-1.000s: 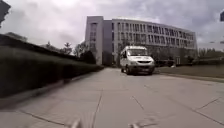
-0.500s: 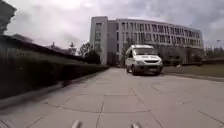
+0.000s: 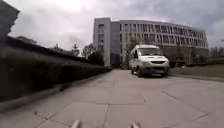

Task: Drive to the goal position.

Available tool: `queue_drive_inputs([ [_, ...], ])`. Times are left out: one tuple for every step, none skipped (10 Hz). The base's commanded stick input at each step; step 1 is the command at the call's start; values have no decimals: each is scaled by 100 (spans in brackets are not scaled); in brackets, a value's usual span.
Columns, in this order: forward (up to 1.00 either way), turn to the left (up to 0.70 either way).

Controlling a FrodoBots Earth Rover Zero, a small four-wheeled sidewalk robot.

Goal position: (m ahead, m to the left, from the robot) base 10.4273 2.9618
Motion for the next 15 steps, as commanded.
queue_drive_inputs([
  [85, 0],
  [85, 0],
  [85, 0],
  [85, 0],
  [85, 0],
  [85, 0],
  [85, 0],
  [85, 0],
  [85, 0],
  [85, 0],
  [85, 0],
  [85, 0],
  [85, 0],
  [85, 0],
  [85, 0],
])
